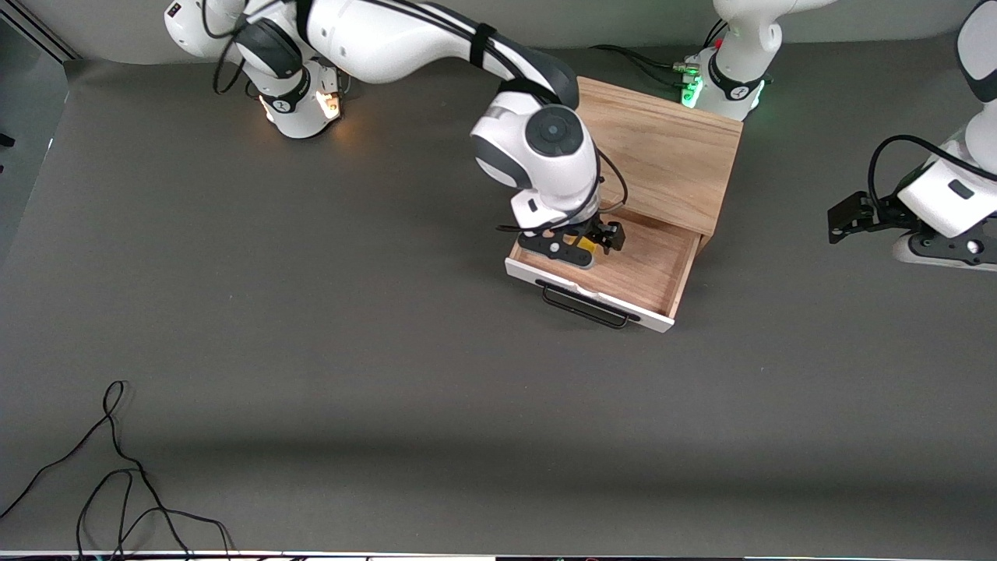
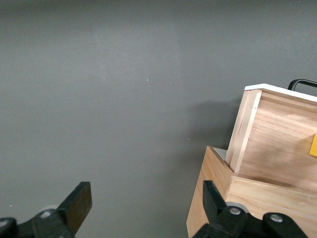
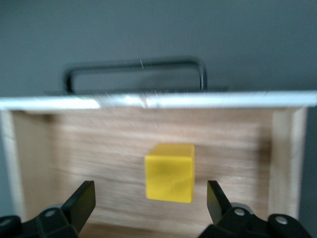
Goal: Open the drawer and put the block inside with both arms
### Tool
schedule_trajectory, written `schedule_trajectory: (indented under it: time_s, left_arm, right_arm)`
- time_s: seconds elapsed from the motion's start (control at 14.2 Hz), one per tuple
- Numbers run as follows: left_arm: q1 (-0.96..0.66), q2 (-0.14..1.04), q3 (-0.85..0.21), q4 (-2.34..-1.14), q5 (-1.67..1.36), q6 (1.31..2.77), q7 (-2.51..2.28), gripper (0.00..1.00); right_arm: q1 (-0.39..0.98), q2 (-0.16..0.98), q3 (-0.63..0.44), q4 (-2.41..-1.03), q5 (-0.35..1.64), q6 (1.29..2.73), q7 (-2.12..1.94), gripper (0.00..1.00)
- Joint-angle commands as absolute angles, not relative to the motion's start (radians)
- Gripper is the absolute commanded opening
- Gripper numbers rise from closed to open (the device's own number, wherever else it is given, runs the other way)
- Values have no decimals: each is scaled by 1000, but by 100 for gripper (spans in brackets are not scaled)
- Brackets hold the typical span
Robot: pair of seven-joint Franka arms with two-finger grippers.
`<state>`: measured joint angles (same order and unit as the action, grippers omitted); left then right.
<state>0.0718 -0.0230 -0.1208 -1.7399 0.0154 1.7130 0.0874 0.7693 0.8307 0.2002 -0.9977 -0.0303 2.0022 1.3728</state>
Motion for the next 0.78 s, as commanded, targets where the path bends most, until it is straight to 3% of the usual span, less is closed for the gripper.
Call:
schedule_trajectory:
  time_s: [0.0, 0.42, 0.71]
  left_arm:
    - [-64, -14, 12, -1701, 28, 1686, 77, 100]
    - [-58, -14, 14, -1684, 28, 1695, 77, 100]
    - [-60, -15, 14, -1681, 26, 1675, 72, 100]
  right_arm:
    - [672, 698, 204, -1083, -40, 1970, 1397, 100]
    - [344, 419, 242, -1340, -23, 1910, 1010, 100]
    - [132, 195, 198, -1515, 87, 1816, 668, 100]
